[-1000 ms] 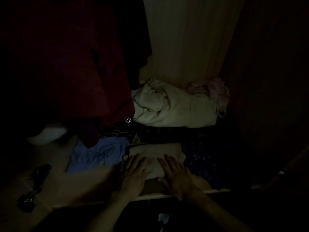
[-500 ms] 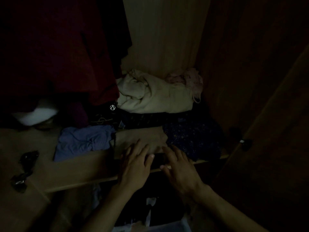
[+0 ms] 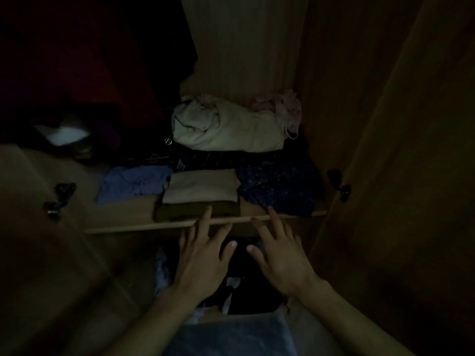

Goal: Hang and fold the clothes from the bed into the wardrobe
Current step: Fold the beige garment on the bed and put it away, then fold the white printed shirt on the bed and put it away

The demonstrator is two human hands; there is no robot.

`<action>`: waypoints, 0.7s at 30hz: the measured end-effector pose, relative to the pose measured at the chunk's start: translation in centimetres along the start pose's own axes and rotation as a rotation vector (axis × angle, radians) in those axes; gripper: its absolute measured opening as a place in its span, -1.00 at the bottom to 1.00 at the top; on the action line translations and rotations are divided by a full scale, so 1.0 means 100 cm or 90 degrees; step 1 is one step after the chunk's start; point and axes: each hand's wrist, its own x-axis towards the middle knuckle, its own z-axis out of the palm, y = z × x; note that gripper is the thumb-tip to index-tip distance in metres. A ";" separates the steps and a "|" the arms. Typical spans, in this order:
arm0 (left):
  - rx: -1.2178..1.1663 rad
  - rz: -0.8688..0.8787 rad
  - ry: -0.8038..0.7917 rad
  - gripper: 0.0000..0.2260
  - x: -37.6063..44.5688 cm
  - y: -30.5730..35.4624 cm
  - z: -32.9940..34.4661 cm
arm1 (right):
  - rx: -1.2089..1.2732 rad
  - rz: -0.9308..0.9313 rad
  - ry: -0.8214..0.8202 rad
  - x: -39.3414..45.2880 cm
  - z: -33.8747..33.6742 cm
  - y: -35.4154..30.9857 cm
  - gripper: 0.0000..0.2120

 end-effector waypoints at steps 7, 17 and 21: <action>-0.023 0.034 -0.014 -0.42 -0.047 0.036 0.005 | 0.006 0.015 -0.010 -0.071 -0.014 0.005 -0.37; -0.119 0.187 -0.054 -0.43 -0.074 0.052 -0.010 | -0.077 0.177 0.019 -0.140 -0.050 -0.015 -0.36; -0.148 0.225 -0.090 -0.46 -0.084 0.061 0.012 | -0.105 0.329 0.019 -0.192 -0.041 -0.021 -0.35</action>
